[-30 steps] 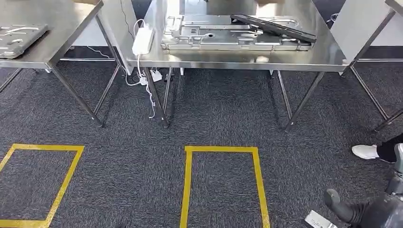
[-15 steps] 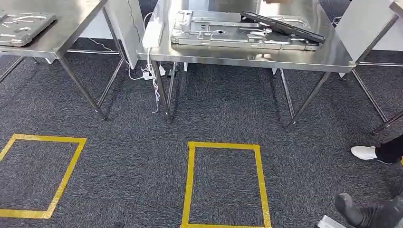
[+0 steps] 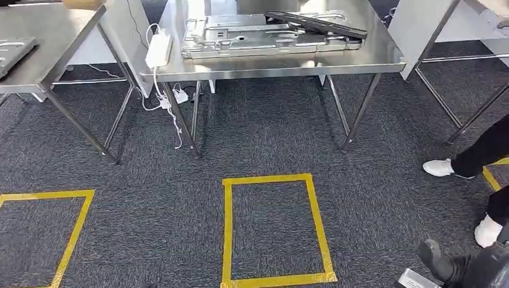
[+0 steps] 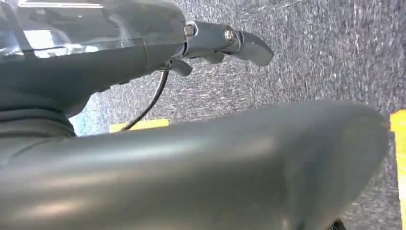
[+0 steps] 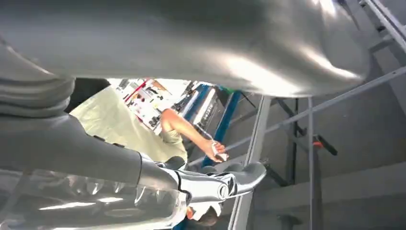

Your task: Take the parts from the cabinet and place them on the table.

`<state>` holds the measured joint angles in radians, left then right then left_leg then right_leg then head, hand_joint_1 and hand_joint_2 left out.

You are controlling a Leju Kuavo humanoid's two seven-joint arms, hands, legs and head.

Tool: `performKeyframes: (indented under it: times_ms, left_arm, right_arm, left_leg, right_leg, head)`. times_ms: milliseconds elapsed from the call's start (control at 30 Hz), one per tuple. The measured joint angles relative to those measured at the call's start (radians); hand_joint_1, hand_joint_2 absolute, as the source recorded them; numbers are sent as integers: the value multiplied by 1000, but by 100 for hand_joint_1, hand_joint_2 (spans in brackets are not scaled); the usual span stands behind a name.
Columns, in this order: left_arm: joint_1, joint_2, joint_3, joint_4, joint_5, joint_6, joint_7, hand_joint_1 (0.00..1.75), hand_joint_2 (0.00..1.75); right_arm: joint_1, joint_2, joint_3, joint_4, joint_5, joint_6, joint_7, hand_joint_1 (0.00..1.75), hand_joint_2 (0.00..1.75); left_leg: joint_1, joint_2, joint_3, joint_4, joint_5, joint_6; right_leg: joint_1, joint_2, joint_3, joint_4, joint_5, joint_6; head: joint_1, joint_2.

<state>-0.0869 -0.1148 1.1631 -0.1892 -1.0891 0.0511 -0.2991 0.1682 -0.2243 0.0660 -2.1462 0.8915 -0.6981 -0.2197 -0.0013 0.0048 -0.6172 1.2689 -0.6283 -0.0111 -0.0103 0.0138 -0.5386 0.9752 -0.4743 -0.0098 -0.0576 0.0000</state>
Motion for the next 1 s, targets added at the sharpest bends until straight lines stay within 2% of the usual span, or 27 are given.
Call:
performKeyframes:
  times_ms: [33,67,100,133,167,233,267,300,333,400,433,467,500,533,567,600,633,667,700,767,800,833,867,933,967,1000]
  left_arm:
    - [0,0,0,0,0,0,0,0,0]
    - [-1,0,0,0,0,0,0,0,0]
    - [-1,1,0,0,0,0,0,0,0]
    - [0,6,0,0,0,0,0,0,0]
    - [-1,5,0,0,0,1,0,0,0]
    - [-2,5,0,0,0,1,0,0,0]
    - [-2,3,1,0,0,1,0,0,0]
    - [-4,-1,1,0,0,1,0,0,0]
    - [-3,0,1,0,0,1,0,0,0]
    - [1,0,1,0,0,1,0,0,0]
    - [2,0,1,0,0,0,0,0,0]
    - [2,0,1,0,0,0,0,0,0]
    - [1,-1,1,0,0,0,0,0,0]
    - [1,0,1,0,0,0,0,0,0]
    - [1,-1,1,0,0,0,0,0,0]
    - [0,0,1,0,0,0,0,0,0]
    - [1,5,1,-2,0,0,0,0,0]
    - [0,3,1,-1,0,0,0,0,0]
    - [-1,3,1,-1,0,0,0,0,0]
    - [-2,3,1,-1,0,0,0,0,0]
    - [-3,3,1,-1,0,0,0,0,0]
    - [-3,3,0,0,0,-1,0,0,0]
    - [-3,3,0,0,0,-1,0,0,0]
    - [1,3,1,0,0,0,0,0,0]
    - [2,3,1,0,0,0,0,0,0]
    - [3,3,1,0,0,0,0,0,0]
  right_arm:
    - [0,0,1,0,0,0,0,0,0]
    - [0,0,2,0,0,0,0,0,0]
    - [0,0,2,0,0,0,0,0,0]
    - [-2,0,3,0,0,0,0,0,0]
    - [-1,0,3,0,0,0,0,0,0]
    - [0,-1,5,0,-1,0,0,0,0]
    - [0,-2,6,-1,-1,0,0,0,0]
    - [2,-4,6,-1,-1,0,0,0,0]
    - [-1,-6,7,-1,-1,0,0,0,0]
    - [1,-10,8,-1,-1,0,0,0,0]
    - [4,-10,10,-1,-1,0,0,0,0]
    - [6,-10,10,-1,-1,0,0,0,0]
    - [6,-11,11,-1,-1,0,0,0,0]
    - [7,-11,11,-1,-1,0,0,0,0]
    - [7,-11,12,-1,-1,0,0,0,0]
    - [7,-11,13,-1,-1,0,0,0,0]
    - [3,-11,13,-1,-1,0,0,0,0]
    - [6,-11,14,-1,-1,0,0,0,0]
    - [9,-11,16,-1,-2,0,0,0,0]
    - [12,-11,15,-1,-1,0,0,0,0]
    - [14,-11,16,-1,-1,0,-1,0,0]
    - [12,-11,16,-1,-2,0,-1,0,0]
    - [12,-11,16,-1,-2,0,-2,0,0]
    - [13,-11,17,-1,-1,0,-4,0,0]
    - [13,-11,17,-1,-1,-1,-5,0,0]
    - [13,-11,17,-1,-2,0,-5,0,0]
  left_leg:
    - [-4,-4,39,-75,39,8]
    - [-9,-20,91,-178,85,22]
    - [-19,-58,135,-265,117,42]
    - [-23,-79,149,-301,115,58]
    - [-23,-61,145,-302,115,53]
    - [-27,-50,143,-304,119,53]
    - [-17,-42,144,-319,130,51]
    - [-11,-25,143,-328,140,41]
    - [-8,-18,138,-329,144,46]
    - [-7,7,130,-328,146,45]
    - [-6,20,126,-326,147,43]
    - [-4,30,123,-324,147,43]
    - [-1,42,122,-321,147,40]
    - [4,52,121,-317,144,36]
    - [9,61,121,-311,141,29]
    - [10,69,121,-305,137,20]
    - [2,76,118,-294,129,10]
    - [2,81,116,-292,128,6]
    - [-1,88,116,-292,129,4]
    - [6,102,117,-289,129,-4]
    - [12,66,116,-278,112,-14]
    - [15,30,100,-238,76,-14]
    - [14,12,71,-167,31,-13]
    - [13,0,0,-2,-39,-13]
    - [13,0,-20,43,-44,-12]
    - [13,0,-13,30,-24,-10]
  right_leg:
    - [4,8,0,0,2,0]
    - [8,17,0,-1,5,-1]
    - [4,24,-1,-1,8,-2]
    - [14,30,-6,3,9,1]
    - [9,36,-12,2,14,8]
    - [5,52,-17,-2,23,18]
    - [14,60,-22,-2,27,24]
    - [14,46,-32,13,13,24]
    - [14,26,-55,55,-27,30]
    - [5,11,-126,218,-115,37]
    - [0,7,-157,290,-138,43]
    - [-4,4,-164,314,-136,48]
    - [-8,0,-147,292,-116,55]
    - [-13,-7,-108,226,-81,63]
    - [-19,-20,-54,131,-39,71]
    - [-25,-49,-3,47,-11,79]
    - [-25,-80,17,-1,-16,85]
    - [-26,-63,10,7,-12,65]
    - [-25,-58,6,11,-14,60]
    - [-21,-41,-3,17,-13,45]
    - [-25,-36,-4,15,-9,38]
    - [-24,-32,-6,16,-8,32]
    - [-23,-26,-8,16,-6,28]
    - [-20,-11,-14,17,-3,23]
    - [-19,-1,-15,17,-2,22]
    - [-18,8,-15,17,-2,22]
  head:
    - [-1,0]
    - [-3,0]
    - [-4,0]
    - [2,0]
    - [-3,0]
    - [-2,0]
    - [-4,0]
    - [-8,0]
    - [5,0]
    - [17,0]
    - [19,0]
    - [19,0]
    - [19,0]
    - [19,0]
    - [20,0]
    - [22,0]
    - [35,0]
    - [34,0]
    - [22,0]
    - [18,0]
    - [15,0]
    - [11,0]
    - [8,0]
    - [-1,0]
    - [-3,0]
    - [-5,0]
